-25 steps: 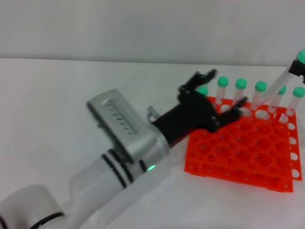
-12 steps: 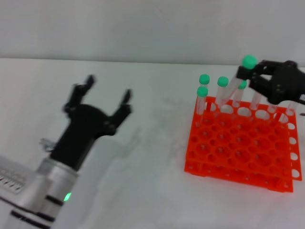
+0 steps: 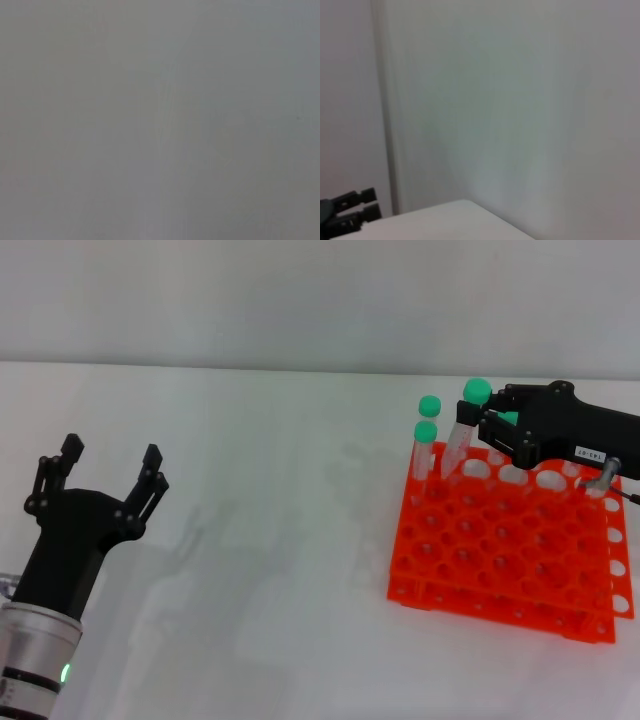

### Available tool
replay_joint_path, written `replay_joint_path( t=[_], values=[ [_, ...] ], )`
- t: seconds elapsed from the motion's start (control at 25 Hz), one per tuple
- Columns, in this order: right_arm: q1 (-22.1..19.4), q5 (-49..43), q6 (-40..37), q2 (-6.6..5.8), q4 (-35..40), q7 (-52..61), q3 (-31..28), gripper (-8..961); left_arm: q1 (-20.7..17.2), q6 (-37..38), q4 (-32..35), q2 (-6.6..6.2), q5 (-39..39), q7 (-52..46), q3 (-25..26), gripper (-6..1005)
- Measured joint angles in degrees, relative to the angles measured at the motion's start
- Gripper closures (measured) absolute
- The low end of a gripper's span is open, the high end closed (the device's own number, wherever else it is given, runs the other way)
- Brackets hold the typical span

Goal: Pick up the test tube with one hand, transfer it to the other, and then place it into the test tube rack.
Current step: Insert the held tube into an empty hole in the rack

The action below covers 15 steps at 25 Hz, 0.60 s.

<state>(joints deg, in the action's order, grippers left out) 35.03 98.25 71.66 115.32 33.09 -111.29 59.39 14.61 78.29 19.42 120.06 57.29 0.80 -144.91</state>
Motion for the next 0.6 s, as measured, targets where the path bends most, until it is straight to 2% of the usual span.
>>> replay_joint_path(
  t=[0.28,0.6],
  values=[
    [0.1,0.3,-5.2,0.13,-0.3,0.0,2.5,687,0.3,-0.5,-0.4,0.0,1.3,-1.6,0.0,117],
    [0.1,0.3,-6.8,0.17,-0.5,-0.1,3.1,673,0.4,-0.5,-0.4,0.0,1.6,-2.2,0.0,117]
  ],
)
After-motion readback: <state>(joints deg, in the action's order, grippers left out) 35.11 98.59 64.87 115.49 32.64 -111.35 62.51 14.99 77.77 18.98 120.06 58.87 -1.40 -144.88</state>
